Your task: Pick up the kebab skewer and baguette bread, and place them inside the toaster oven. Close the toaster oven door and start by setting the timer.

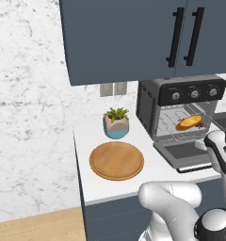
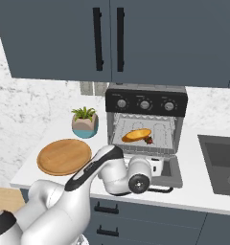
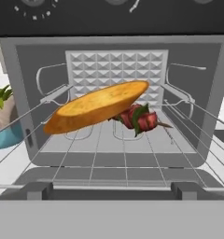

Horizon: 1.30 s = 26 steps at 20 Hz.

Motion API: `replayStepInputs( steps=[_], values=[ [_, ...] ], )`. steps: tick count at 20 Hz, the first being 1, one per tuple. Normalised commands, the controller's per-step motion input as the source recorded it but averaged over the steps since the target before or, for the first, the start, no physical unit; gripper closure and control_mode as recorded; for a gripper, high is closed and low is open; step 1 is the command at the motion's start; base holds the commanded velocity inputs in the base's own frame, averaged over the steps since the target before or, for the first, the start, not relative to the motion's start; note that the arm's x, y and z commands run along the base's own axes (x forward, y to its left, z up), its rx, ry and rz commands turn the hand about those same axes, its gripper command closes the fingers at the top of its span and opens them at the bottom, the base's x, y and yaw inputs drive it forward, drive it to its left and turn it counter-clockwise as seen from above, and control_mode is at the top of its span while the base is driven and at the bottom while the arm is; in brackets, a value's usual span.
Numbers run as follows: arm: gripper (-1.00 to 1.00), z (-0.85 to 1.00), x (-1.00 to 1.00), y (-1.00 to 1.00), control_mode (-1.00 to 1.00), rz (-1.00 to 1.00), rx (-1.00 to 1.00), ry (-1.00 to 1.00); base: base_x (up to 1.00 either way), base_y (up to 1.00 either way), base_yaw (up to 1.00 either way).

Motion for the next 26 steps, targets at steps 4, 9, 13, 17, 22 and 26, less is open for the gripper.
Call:
replayStepInputs(
  steps=[4, 9, 13, 17, 22, 26],
  values=[
    [-1.00, -0.03, 0.00, 0.00, -1.00, 0.00, -0.01, 0.04, 0.00, 0.00, 0.00],
    [-1.00, -0.04, 0.00, 0.00, -1.00, 0.00, 0.00, 0.02, 0.00, 0.00, 0.00],
    [-1.00, -0.11, 0.00, 0.00, -1.00, 0.00, 0.00, 0.00, 0.00, 0.00, 0.00],
    [-1.00, -0.08, 0.00, 0.00, -1.00, 0.00, 0.00, 0.00, 0.00, 0.00, 0.00],
    [-1.00, 0.00, 0.02, 0.00, -1.00, 0.00, 0.00, 0.00, 0.00, 0.00, 0.00],
    [-1.00, 0.00, 0.06, 0.00, -1.00, 0.00, 0.00, 0.00, 0.00, 0.00, 0.00]
  ],
)
